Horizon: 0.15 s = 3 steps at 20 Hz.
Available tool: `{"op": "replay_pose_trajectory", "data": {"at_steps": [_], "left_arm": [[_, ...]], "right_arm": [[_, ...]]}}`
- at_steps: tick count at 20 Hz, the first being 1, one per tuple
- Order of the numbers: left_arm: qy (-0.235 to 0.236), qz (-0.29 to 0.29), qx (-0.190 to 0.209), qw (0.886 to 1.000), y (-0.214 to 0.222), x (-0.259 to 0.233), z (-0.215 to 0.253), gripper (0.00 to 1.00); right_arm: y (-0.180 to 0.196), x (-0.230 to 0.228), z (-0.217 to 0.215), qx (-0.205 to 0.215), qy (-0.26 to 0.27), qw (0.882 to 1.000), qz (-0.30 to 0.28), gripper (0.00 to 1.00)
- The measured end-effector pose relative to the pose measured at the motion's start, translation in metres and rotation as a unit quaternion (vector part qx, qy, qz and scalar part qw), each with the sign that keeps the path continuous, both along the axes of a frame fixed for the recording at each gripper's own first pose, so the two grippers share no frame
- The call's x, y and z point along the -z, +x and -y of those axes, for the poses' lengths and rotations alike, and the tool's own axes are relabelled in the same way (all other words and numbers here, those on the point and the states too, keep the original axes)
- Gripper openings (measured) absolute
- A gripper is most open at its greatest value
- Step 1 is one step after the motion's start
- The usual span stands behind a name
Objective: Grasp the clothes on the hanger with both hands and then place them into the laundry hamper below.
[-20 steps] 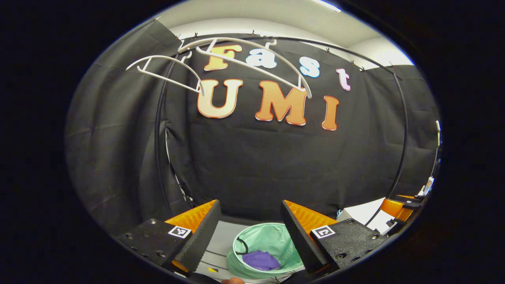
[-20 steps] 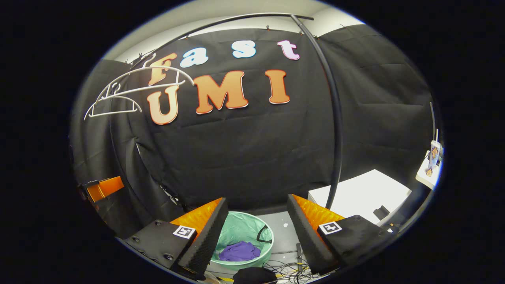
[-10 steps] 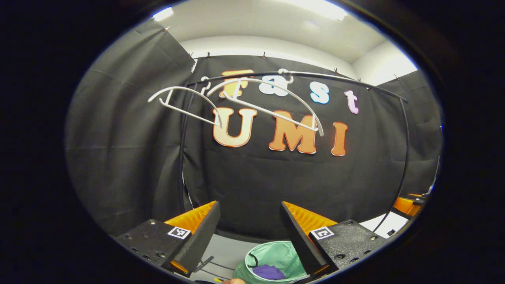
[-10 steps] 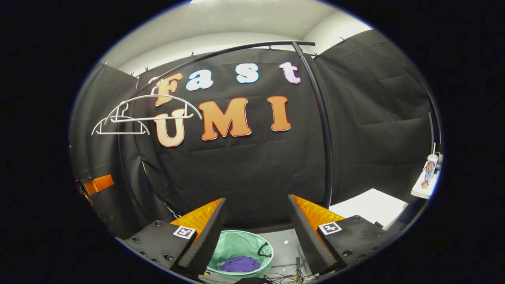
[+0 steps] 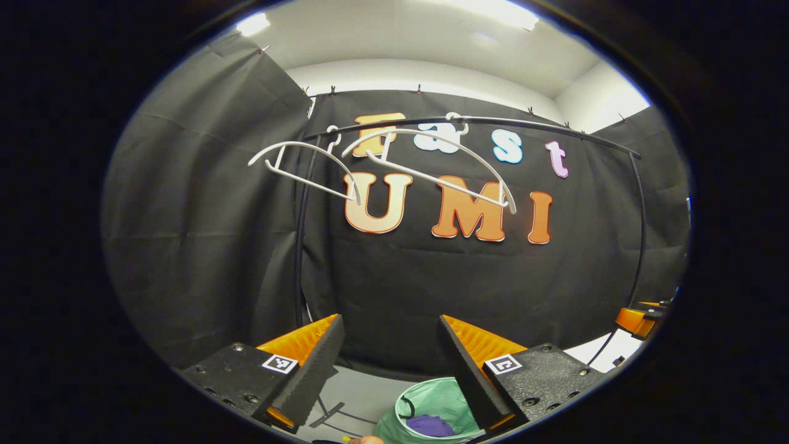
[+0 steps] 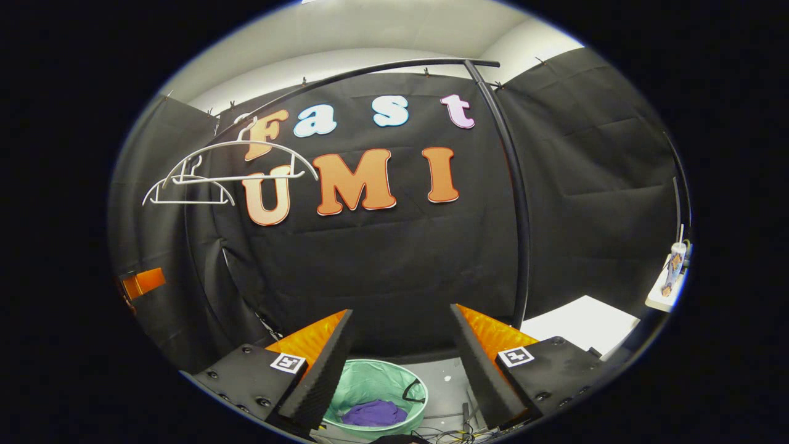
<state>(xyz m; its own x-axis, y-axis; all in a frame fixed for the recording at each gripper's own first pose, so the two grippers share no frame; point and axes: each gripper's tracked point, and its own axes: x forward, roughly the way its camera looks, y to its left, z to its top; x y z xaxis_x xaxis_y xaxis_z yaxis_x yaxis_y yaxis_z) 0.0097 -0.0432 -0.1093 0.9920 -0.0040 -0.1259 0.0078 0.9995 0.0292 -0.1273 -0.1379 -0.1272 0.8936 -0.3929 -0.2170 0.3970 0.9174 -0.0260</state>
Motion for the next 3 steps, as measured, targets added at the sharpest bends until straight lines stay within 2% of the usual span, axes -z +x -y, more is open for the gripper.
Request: {"op": "replay_pose_trajectory", "data": {"at_steps": [2, 3], "left_arm": [[-0.004, 0.003, -0.003, 1.0, -0.0008, -0.0022, 0.0001, 0.92], [-0.004, 0.004, -0.003, 1.0, -0.0017, -0.0027, 0.0, 0.95]], "right_arm": [[0.0013, -0.0029, -0.0031, -0.003, -0.002, 1.0, 0.005, 0.98], [0.0008, -0.0037, -0.0036, -0.005, -0.002, 1.0, 0.006, 0.98]]}}
